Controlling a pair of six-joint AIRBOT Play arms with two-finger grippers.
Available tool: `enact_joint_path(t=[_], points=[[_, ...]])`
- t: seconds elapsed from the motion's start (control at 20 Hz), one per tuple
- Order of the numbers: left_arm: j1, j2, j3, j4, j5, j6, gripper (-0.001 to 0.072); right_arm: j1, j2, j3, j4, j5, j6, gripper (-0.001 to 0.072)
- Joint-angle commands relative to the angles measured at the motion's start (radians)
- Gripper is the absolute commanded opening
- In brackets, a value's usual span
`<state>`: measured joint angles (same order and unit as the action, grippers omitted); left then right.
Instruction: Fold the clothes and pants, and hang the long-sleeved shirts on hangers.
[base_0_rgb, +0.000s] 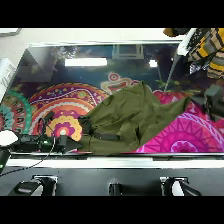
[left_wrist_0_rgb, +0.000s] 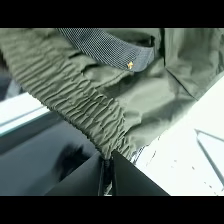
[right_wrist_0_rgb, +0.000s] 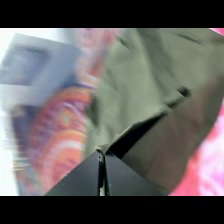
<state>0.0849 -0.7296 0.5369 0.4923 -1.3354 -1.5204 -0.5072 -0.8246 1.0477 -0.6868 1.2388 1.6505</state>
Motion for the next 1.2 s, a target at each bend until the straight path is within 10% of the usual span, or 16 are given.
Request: enact_joint_path(t=[0.0, 0.65, 1.15], points=[[0.028, -0.003, 0.001, -0.057, 0.146, -0.026, 0.0017, 0.096, -0.184, 0.017, 0.159, -0.178, -0.116, 0.0015], [0.224, -0.378, 0.002, -0.318, 0.333, 0.126, 0.0018, 0.433, -0.573, 0.103, 0.151, -0.731, -0.082, 0.0016], [0.223, -0.541, 0.002, -0.507, 0.511, 0.217, 0.0018, 0.501, -0.859, 0.308, 0.156, -0.788, -0.083, 0.0018]])
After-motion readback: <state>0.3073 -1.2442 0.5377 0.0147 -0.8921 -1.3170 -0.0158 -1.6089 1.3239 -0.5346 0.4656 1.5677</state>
